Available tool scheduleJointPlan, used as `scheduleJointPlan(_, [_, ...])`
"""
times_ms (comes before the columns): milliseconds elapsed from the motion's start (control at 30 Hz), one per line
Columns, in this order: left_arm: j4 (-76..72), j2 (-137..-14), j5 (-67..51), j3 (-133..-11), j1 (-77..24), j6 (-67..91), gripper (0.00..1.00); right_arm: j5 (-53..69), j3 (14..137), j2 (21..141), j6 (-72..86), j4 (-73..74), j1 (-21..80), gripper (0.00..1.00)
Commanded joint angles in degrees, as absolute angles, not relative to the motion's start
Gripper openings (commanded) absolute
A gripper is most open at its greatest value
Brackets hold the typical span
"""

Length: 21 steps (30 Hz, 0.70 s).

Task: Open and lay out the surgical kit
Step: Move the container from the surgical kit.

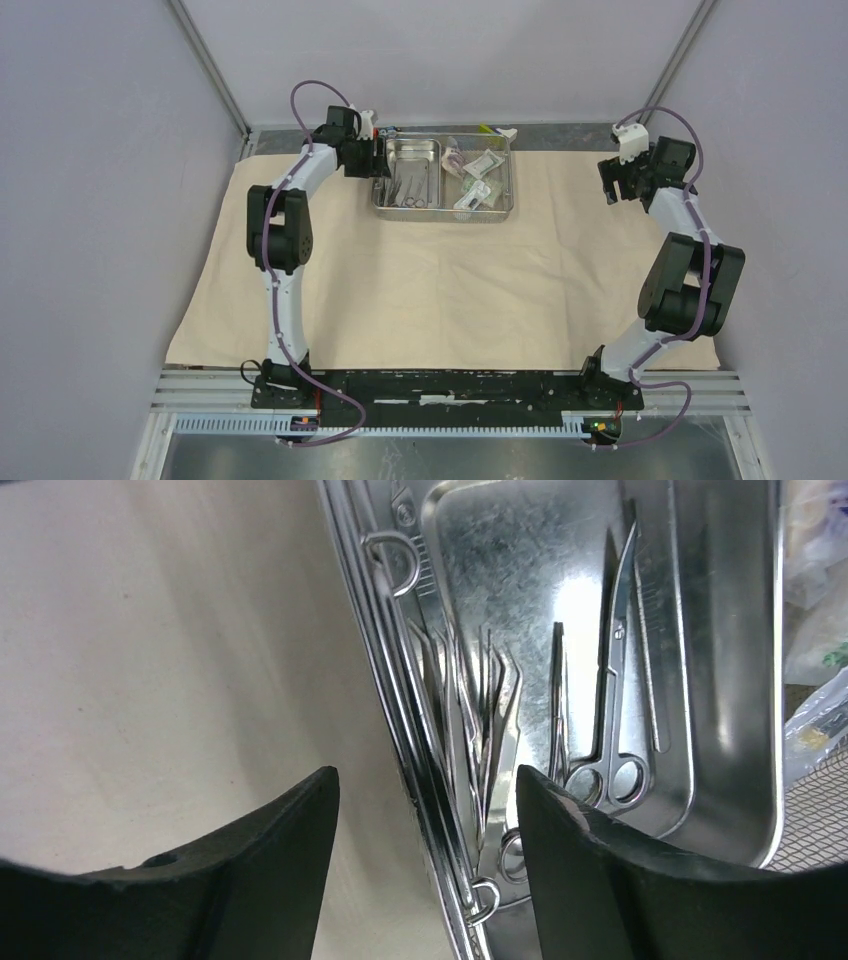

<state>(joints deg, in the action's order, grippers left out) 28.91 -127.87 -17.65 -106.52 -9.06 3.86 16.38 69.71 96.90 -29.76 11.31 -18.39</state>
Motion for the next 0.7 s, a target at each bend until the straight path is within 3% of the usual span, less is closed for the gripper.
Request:
scheduleJointPlan(0, [30.3, -128.8, -16.9, -108.7, -8.9, 6.8, 0.69, 21.5, 67.0, 92.7, -28.5, 10.0, -18.4, 0.81])
scheduleJointPlan(333, [29.3, -128.1, -15.8, -107.4, -8.2, 9.7, 0.36, 22.6, 64.9, 92.2, -29.1, 10.4, -18.4, 0.81])
scheduleJointPlan(567, [30.8, -125.5, -16.7, -106.4, -5.1, 9.3, 0.05, 22.8, 64.4, 92.0, -29.5, 10.3, -18.4, 0.81])
scheduleJointPlan(667, [30.3, -123.5, -17.1, -104.6, -3.0, 9.2, 0.02, 23.0, 64.4, 92.1, -29.6, 10.3, -18.4, 0.81])
